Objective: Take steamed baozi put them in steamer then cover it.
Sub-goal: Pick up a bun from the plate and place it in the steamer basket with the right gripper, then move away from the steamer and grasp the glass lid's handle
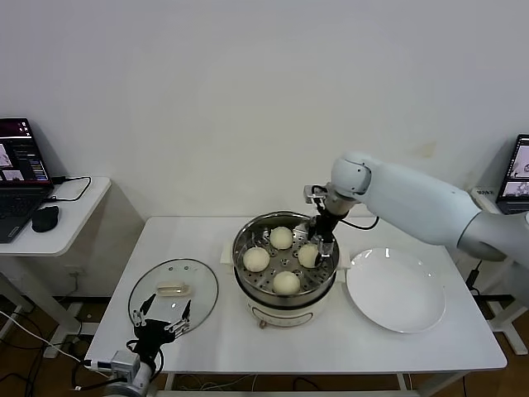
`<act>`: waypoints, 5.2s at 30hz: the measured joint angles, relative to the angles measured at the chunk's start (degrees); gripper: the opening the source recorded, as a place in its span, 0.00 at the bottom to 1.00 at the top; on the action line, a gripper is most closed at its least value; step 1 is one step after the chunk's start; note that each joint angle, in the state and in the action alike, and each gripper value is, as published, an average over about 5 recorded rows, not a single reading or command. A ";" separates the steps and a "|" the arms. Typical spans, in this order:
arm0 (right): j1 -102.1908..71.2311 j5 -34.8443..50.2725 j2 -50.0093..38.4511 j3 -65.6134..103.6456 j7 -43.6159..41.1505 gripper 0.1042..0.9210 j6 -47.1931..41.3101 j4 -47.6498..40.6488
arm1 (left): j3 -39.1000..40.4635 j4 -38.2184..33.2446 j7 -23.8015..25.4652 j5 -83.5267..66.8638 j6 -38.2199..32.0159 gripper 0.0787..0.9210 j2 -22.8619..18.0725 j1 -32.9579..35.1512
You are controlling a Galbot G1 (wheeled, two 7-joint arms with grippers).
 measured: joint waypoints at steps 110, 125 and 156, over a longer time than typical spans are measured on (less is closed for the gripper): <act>-113.80 24.19 5.76 109.63 72.37 0.88 31.75 43.24 | 13.01 27.69 -14.79 75.34 0.83 0.88 11.06 -17.57; -114.27 23.80 6.10 109.86 72.36 0.88 31.95 43.13 | 14.31 30.62 -14.60 74.97 3.02 0.88 10.31 -20.55; -114.77 24.07 5.51 111.28 72.23 0.88 31.99 42.82 | 15.27 34.76 -13.73 74.59 4.47 0.88 9.62 -25.54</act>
